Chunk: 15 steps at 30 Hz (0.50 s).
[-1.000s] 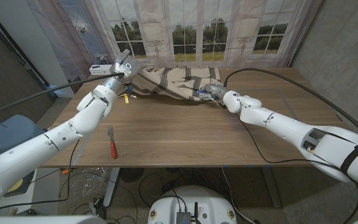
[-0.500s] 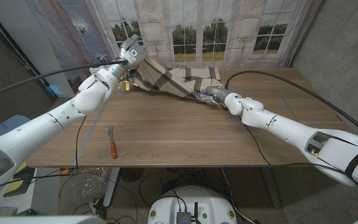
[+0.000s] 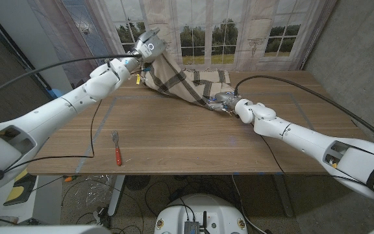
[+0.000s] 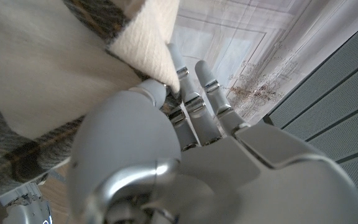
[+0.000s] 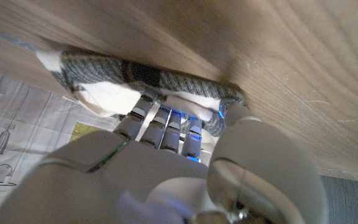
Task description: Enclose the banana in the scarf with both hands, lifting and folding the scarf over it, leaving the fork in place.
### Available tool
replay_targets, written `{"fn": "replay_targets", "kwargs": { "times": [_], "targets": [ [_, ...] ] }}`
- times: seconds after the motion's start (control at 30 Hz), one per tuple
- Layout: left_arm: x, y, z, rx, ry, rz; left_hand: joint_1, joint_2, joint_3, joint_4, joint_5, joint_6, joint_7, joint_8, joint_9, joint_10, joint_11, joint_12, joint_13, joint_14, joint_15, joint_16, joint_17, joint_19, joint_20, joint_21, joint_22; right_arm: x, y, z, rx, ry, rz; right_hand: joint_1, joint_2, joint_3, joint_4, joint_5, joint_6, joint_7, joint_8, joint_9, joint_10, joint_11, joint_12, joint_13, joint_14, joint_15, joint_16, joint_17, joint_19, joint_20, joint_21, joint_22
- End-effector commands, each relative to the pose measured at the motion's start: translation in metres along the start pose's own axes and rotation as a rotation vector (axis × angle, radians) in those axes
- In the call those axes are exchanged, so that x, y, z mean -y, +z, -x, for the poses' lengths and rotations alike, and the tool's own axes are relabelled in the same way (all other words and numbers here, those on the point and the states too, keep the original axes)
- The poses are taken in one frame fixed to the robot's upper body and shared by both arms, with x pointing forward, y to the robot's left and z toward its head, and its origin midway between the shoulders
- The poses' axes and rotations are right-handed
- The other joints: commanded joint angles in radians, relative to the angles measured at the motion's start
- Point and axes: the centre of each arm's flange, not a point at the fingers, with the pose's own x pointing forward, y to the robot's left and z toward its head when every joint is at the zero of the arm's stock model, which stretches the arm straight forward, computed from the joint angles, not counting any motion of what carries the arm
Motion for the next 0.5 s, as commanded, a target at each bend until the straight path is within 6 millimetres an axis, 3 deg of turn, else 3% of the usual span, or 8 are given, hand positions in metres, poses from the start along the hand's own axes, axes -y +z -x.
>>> {"fn": "replay_targets", "kwargs": {
  "times": [0.03,0.5],
  "targets": [
    [-0.005,0.007,-0.042,0.105,0.18,0.0,-0.005,-0.003,0.009,0.001,0.002,0.0,-0.005,0.008,0.002,0.033,-0.041,0.144,0.096,-0.002,-0.049,-0.009,0.005,-0.006,-0.001,0.006,-0.001,-0.015,0.025,0.006,0.086,0.059,0.102,-0.006,-0.003,-0.001,-0.006,0.002,-0.003,0.001,-0.001,0.001,-0.001,-0.002,-0.004,0.003,-0.008,-0.071,0.001,-0.002,0.007,0.0,0.003,0.002],
    [-0.019,0.023,-0.076,0.19,0.33,0.02,-0.013,-0.004,0.011,0.004,0.003,-0.005,-0.009,0.008,-0.001,0.03,-0.042,0.141,0.097,-0.004,-0.05,-0.019,0.01,-0.011,-0.006,0.009,-0.003,-0.029,0.05,0.012,0.195,0.103,0.151,-0.015,-0.007,-0.003,-0.009,0.003,-0.01,0.003,-0.002,0.001,-0.001,0.002,-0.006,0.001,-0.011,-0.069,0.001,-0.011,0.009,-0.002,0.001,0.001]
  ]
}}
